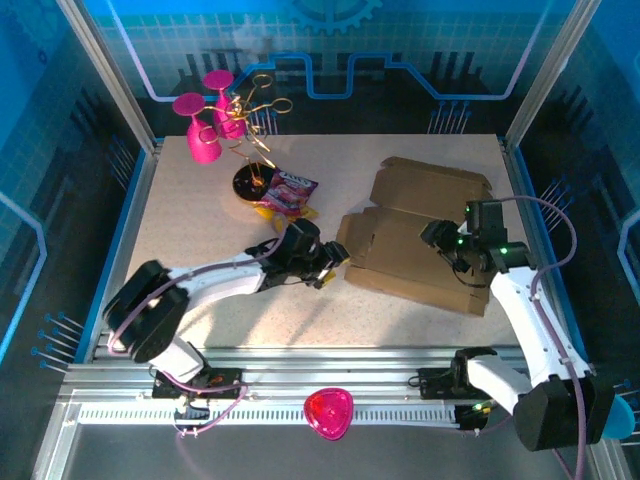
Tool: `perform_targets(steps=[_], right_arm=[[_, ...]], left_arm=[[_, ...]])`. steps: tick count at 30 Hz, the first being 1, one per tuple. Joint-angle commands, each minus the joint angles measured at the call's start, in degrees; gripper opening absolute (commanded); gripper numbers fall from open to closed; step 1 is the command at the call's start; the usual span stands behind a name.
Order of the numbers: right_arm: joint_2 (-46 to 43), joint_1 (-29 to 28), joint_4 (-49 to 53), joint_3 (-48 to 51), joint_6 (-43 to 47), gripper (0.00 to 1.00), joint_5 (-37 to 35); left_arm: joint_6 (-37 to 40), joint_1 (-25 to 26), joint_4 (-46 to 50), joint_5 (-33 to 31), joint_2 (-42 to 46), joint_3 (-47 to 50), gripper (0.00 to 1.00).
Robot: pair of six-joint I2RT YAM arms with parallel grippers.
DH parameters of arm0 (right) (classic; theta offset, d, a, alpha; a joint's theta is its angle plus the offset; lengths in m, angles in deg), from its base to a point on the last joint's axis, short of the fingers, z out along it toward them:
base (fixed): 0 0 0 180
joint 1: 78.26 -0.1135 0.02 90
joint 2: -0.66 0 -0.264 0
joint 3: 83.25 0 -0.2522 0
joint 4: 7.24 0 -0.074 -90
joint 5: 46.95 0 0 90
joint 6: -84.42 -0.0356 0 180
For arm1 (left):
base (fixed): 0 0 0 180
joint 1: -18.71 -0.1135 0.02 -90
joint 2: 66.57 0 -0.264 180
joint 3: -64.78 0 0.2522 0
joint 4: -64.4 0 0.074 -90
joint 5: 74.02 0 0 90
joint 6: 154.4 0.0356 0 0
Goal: Fold the paper box
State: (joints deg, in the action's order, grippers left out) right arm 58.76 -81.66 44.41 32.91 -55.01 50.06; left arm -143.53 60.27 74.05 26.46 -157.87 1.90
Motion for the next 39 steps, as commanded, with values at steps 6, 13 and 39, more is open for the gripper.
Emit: perform_targets(steps=[6,13,39], right_arm=[[-3.28,2.64,-1.85,6.0,-4.52,0.64,8.39],[-4.32,4.83,-1.5,8.15,-4.68,0.65,10.63],[-22.86,-1.19,-1.44,20.08,-27.45,0.77,3.65]], left_arm=[[-10.74,0.69,-16.6,0.58,-11.14,-1.59,0.55],[-10.28,0.55,-17.49,-3.39,-14.42,-2.04,0.52],[-15.53,-0.44,-22.43,-10.72,-13.19,-4.55,0.0]])
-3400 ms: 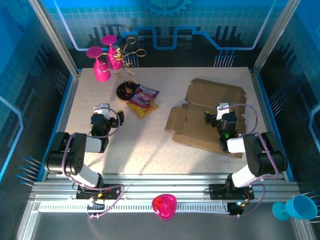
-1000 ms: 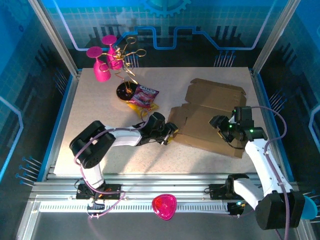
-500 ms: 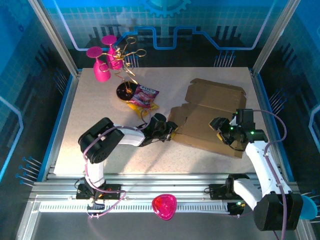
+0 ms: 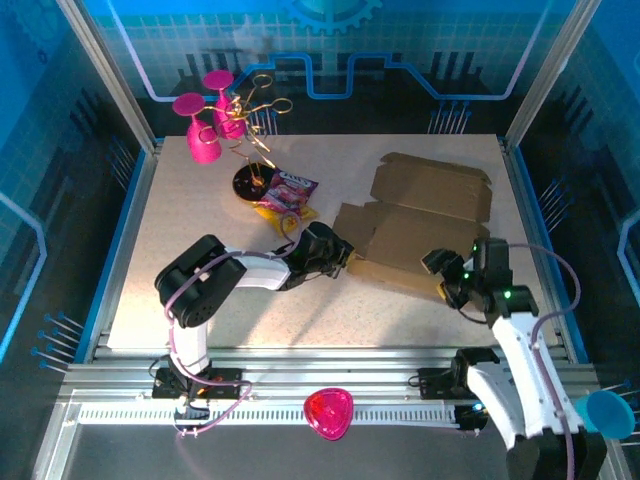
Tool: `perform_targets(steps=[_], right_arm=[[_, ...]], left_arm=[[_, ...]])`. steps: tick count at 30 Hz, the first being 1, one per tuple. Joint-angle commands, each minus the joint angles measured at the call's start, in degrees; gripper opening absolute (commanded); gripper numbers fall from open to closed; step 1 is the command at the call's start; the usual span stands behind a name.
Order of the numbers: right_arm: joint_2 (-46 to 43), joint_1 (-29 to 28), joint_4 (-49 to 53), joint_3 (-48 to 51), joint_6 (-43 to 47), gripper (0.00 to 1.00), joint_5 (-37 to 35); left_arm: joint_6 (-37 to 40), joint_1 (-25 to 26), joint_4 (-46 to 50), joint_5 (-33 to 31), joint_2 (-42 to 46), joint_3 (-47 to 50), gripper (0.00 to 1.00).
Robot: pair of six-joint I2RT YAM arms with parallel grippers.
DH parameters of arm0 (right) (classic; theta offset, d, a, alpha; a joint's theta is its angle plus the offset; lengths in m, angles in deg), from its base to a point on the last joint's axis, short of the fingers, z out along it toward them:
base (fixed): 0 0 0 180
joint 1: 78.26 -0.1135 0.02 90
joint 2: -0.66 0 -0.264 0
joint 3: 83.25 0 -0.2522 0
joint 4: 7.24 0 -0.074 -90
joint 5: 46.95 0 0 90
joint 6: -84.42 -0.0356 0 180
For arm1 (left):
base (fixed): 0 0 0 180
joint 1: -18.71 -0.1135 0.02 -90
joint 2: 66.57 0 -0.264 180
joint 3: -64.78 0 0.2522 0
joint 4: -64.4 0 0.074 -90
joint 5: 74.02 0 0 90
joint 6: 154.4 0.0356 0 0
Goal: Fold the paper box
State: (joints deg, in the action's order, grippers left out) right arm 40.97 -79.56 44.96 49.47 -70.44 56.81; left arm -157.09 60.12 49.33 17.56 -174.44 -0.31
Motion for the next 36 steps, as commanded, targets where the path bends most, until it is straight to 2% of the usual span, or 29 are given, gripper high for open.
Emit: perform_targets(steps=[1,4,6,11,15,20,24,27,32,33,35,36], right_arm=[[-8.21,-5.84,-4.28,6.18,-16.76,0.79,-5.75],[-15.31,-12.94,-12.51,15.09,-27.35,0.8,-13.31],[-17.75,-15.96,-16.93,19.19,-30.11,0.81,-18.26],[-17.73,-16.56,-31.74,24.25,-28.02,0.82,-25.02],[-12.27,-15.63,-40.7,25.98,-27.42,0.77,-24.69],[-3.75,-14.59,-49.57,26.76,-27.19,0.61,-22.71],[1.33,-12.16,-52.68,25.11,-25.87,0.48,-20.78],[2.57,-11.21,-51.13,22.59,-24.89,0.35,-20.99],[4.91,-9.7,-45.87,16.18,-22.7,0.07,-19.44],[5.04,-9.62,-43.7,13.99,-22.06,0.0,-19.66],[5.34,-9.68,-38.69,8.7,-20.85,0.0,-20.46],[5.72,-9.43,-36.0,5.71,-20.23,0.0,-20.64]], left_arm=[[-2.39,-0.26,2.71,-1.76,3.71,-2.7,0.0],[-3.72,-0.28,2.91,-1.42,4.26,-3.4,0.0],[-4.17,-0.33,3.21,-0.9,4.47,-3.75,0.0],[-4.84,-0.29,3.92,0.26,4.88,-4.08,0.0],[-4.7,-0.75,4.49,0.82,5.69,-3.9,0.0],[-4.62,-1.26,4.63,1.84,6.14,-4.09,0.0],[-4.55,-1.46,5.35,2.39,6.61,-4.12,0.0],[-4.37,-1.51,5.74,2.78,6.97,-4.13,0.0],[-3.81,-1.98,6.0,3.58,8.47,-4.37,0.0],[-2.54,-2.32,6.35,4.25,9.09,-4.96,0.04],[1.46,-3.2,9.57,5.92,10.96,-7.29,0.36],[4.42,-3.8,12.32,6.71,12.57,-8.9,0.46]])
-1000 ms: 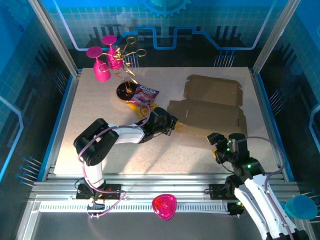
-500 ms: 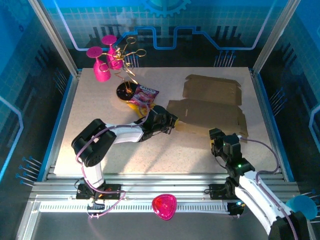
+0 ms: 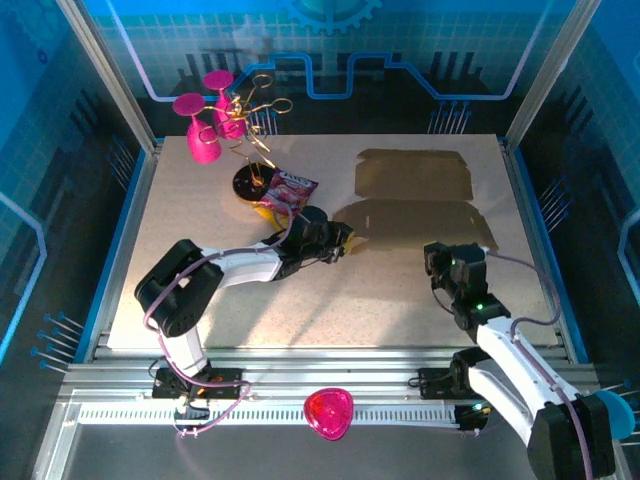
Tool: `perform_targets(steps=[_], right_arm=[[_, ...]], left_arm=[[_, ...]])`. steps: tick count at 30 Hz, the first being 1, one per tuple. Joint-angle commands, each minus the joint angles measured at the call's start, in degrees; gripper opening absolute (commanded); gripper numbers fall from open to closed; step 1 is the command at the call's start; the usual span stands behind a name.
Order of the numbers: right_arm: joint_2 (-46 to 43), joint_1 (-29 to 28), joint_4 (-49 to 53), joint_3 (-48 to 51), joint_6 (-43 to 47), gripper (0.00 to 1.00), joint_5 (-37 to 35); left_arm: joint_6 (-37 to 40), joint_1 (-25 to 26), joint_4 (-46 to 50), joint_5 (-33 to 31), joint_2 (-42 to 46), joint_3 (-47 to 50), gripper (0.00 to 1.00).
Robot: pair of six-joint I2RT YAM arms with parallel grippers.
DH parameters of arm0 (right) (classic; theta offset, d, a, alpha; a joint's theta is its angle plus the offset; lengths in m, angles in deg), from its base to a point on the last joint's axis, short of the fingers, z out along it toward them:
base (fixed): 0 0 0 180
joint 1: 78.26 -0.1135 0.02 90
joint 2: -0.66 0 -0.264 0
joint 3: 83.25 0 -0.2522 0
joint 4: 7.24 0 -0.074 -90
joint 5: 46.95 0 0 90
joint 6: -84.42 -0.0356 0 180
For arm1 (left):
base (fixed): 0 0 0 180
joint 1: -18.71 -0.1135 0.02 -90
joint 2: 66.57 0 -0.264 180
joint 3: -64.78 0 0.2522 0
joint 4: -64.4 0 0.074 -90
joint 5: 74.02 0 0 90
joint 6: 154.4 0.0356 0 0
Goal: Fold the paper box
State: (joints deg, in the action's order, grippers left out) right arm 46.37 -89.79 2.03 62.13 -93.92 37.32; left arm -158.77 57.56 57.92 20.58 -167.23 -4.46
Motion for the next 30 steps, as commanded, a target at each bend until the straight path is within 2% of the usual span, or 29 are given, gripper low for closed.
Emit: perform_targets(steps=[1,3,6,9,15,21,25,30], right_arm=[[0.91,1.1,9.49,-10.05,3.7,0.0,-1.22],[3.14,1.75,16.14,-18.14,5.48,0.0,-0.66],[8.0,2.46,25.74,-30.72,7.37,0.0,0.49],[11.77,2.48,31.67,-40.45,6.92,0.0,0.42],[18.16,2.47,42.07,-58.67,5.64,0.0,1.51],[19.87,2.13,45.79,-70.77,1.32,0.0,3.21],[22.48,1.98,47.8,-77.22,-5.76,0.0,6.94],[32.87,1.47,52.38,-87.18,-14.0,0.0,11.75]], left_arm=[[8.95,-1.77,6.9,3.9,7.06,-6.27,0.54],[15.35,-2.84,16.0,2.45,11.55,-9.7,0.66],[22.16,-4.94,25.62,0.02,17.38,-13.32,0.67],[25.64,-7.46,32.13,-1.9,21.95,-15.25,0.67],[32.0,-10.83,40.46,-5.34,27.52,-19.16,0.65],[35.34,-13.3,44.88,-7.39,31.09,-20.62,0.62],[36.18,-14.41,46.97,-8.61,33.55,-20.27,0.62],[36.37,-14.83,50.59,-8.92,35.79,-19.05,0.6]])
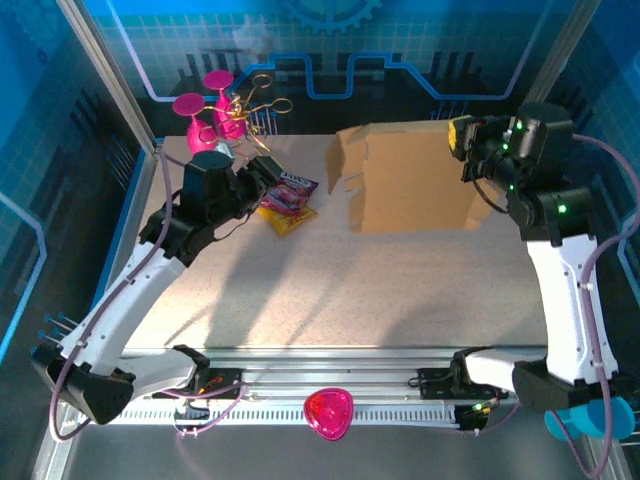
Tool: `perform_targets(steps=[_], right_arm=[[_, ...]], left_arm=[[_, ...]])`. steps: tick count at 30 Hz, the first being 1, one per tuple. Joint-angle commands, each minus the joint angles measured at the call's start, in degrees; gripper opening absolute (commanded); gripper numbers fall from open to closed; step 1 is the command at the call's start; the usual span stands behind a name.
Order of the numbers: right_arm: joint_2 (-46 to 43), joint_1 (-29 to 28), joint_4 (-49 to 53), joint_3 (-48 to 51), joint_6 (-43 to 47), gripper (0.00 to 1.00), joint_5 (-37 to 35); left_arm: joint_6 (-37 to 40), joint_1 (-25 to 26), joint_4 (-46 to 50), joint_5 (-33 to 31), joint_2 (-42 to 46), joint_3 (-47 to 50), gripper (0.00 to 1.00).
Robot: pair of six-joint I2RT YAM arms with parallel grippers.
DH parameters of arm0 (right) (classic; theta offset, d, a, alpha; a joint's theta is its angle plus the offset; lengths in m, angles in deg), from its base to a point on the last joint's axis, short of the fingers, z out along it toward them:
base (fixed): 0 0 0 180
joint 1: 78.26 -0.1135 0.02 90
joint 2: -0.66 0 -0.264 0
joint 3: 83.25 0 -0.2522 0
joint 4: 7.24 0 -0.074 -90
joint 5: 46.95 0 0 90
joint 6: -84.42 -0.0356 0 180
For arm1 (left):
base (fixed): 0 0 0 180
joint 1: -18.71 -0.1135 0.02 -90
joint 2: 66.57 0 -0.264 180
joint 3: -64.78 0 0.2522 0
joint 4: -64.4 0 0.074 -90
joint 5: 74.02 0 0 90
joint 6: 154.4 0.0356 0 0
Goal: Fold the paper box
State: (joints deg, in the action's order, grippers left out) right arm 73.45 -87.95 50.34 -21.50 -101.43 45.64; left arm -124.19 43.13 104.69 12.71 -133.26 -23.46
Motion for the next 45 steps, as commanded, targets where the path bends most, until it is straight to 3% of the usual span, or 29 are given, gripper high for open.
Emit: perform_targets(steps=[1,4,7,12,17,24,29,38,45], right_arm=[[7.92,-0.39,4.76,-4.93,-6.46,0.0,3.18],[15.31,-0.78,-1.02,-4.39,-5.53,0.0,2.3],[21.35,-1.05,-14.48,0.76,-4.07,0.0,2.81],[27.65,-1.79,-18.92,2.83,-3.75,0.0,5.44],[26.93,-2.68,-18.6,5.27,-4.15,0.0,4.44],[23.0,-2.87,-17.2,8.99,-5.55,0.0,3.21],[20.48,-2.74,-16.05,10.42,-6.6,0.0,2.95],[19.03,-2.52,-15.08,10.8,-6.68,0.0,3.03],[19.38,-2.53,-15.93,11.14,-6.76,0.0,3.79]], left_arm=[[1.52,-0.36,4.12,-1.12,2.38,0.6,0.59],[0.5,-0.55,5.69,-1.47,4.13,2.26,0.56],[0.5,-0.65,7.03,-1.41,5.17,2.28,0.53],[-1.28,-0.61,4.82,2.92,4.08,1.01,0.48],[-4.92,-0.13,-1.1,9.01,-2.78,-3.48,0.46],[-0.02,0.62,-0.81,12.28,-19.39,-18.86,0.47],[4.26,0.62,2.86,11.1,-28.84,-29.26,0.47],[4.96,0.7,5.86,13.56,-37.54,-37.35,0.51],[3.66,1.85,6.17,14.55,-39.26,-38.02,0.53]])
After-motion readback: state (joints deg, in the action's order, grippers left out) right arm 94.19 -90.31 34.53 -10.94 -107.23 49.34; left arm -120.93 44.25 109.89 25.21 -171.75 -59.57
